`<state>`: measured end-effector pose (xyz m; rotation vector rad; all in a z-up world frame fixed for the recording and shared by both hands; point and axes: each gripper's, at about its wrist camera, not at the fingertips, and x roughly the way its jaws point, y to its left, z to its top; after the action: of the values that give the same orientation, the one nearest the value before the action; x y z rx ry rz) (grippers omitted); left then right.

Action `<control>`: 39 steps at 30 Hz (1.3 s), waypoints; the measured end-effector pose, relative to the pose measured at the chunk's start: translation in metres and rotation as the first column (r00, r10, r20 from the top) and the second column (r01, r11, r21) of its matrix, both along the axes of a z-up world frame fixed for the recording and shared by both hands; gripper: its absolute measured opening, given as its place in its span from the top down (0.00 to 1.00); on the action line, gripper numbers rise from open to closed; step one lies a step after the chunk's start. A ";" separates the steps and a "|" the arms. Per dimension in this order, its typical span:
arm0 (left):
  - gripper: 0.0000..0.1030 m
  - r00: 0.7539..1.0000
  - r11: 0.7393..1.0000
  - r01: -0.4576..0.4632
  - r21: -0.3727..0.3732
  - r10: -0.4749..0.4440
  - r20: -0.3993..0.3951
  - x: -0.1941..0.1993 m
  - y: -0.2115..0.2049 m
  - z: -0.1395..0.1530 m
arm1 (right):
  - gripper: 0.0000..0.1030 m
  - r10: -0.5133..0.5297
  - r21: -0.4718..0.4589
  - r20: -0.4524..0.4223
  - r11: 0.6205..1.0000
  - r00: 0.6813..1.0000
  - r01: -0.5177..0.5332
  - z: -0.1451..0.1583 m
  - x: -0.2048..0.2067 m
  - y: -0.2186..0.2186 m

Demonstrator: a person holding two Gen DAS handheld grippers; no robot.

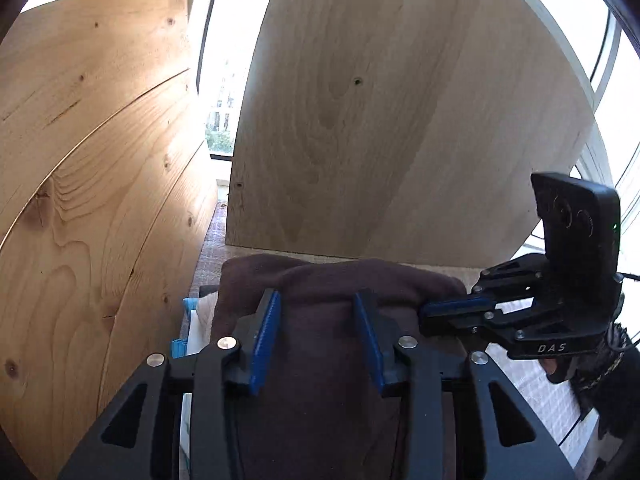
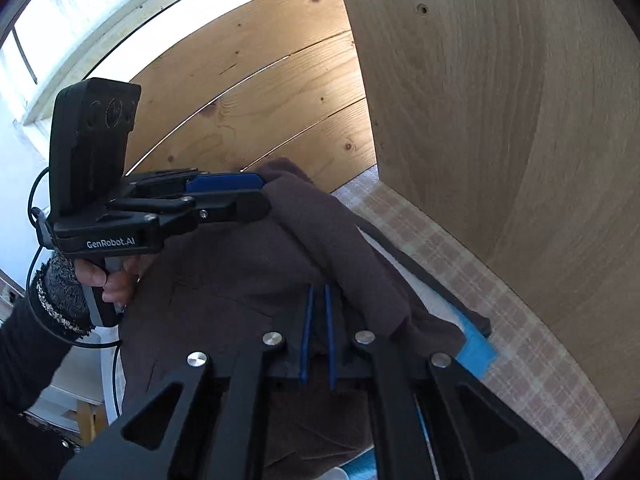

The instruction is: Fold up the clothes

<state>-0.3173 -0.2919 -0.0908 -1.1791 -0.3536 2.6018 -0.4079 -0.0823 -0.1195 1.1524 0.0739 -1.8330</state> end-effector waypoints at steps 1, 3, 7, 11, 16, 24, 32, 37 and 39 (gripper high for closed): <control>0.68 1.000 1.000 -0.016 0.020 0.016 -0.013 0.003 -0.003 0.007 | 0.96 -0.004 -0.022 0.022 1.000 1.000 0.004 0.004 -0.002 0.004; 0.68 0.998 0.999 -0.007 0.050 0.010 -0.068 0.011 -0.003 0.024 | 0.92 -0.008 -0.057 0.009 0.998 1.000 0.008 0.019 0.003 0.012; 0.53 0.992 0.998 0.066 0.018 -0.063 -0.112 0.002 0.008 0.036 | 0.86 0.017 -0.028 -0.041 0.999 0.999 -0.018 0.025 0.018 0.009; 0.56 0.995 0.987 -0.058 -0.149 0.069 0.071 -0.047 0.001 -0.027 | 0.97 0.016 0.082 -0.084 0.997 0.996 -0.010 0.000 0.007 0.002; 0.54 0.988 0.976 -0.113 -0.184 0.131 0.088 -0.054 -0.004 -0.027 | 1.00 0.020 0.092 -0.063 0.996 0.998 -0.014 0.001 -0.007 0.004; 0.54 0.990 0.984 0.016 -0.178 -0.041 -0.138 0.099 0.032 0.059 | 0.52 -0.024 -0.015 -0.109 1.000 0.994 0.023 0.062 0.034 0.018; 0.52 0.977 0.977 0.200 -0.075 -0.204 -0.059 0.156 0.106 -0.042 | 0.61 0.001 0.286 -0.202 0.956 0.979 0.058 0.011 0.010 -0.024; 0.53 0.970 0.969 0.229 -0.093 -0.236 -0.063 0.160 0.109 -0.056 | 0.56 0.016 0.295 -0.186 0.955 0.982 0.041 0.002 -0.005 -0.027; 0.54 0.965 0.959 0.252 -0.129 -0.260 -0.042 0.162 0.114 -0.052 | 0.55 0.023 0.305 -0.170 0.952 0.985 0.030 0.006 -0.007 -0.026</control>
<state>-0.1550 -0.1781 -0.1424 -1.1016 -0.0245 2.4529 -0.4146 -0.1085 -0.1137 1.1996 0.4716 -1.9684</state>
